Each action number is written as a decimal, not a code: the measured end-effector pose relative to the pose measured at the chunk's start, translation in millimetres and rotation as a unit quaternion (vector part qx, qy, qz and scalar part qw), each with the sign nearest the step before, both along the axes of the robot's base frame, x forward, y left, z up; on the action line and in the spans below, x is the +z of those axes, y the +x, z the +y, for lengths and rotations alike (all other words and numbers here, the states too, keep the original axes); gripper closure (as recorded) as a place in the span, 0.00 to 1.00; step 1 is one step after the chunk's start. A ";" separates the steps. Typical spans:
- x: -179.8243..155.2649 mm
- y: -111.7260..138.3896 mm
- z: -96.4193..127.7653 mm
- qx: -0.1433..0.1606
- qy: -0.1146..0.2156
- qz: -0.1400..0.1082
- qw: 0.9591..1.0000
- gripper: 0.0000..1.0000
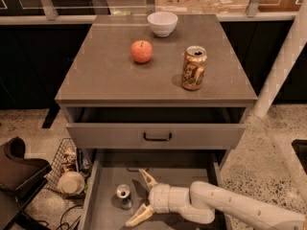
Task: Pick redbull can from middle drawer and place on counter
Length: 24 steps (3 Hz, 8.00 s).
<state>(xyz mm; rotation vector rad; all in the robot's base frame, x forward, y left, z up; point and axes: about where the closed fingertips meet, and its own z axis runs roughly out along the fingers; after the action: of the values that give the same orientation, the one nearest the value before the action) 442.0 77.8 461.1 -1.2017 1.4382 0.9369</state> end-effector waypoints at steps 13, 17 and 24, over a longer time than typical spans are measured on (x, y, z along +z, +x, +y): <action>46.4 -48.8 77.3 0.077 0.069 0.032 0.994 1.00; 232.9 -49.8 99.3 -0.026 0.027 -0.053 0.998 1.00; 379.2 51.2 107.2 -0.146 0.060 -0.018 0.987 1.00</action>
Offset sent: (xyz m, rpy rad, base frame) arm 0.0078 0.0316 -0.0224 0.0863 0.0238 0.0508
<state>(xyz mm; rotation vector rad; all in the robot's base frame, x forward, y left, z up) 493.2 185.0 840.3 -0.8853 1.4600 0.7831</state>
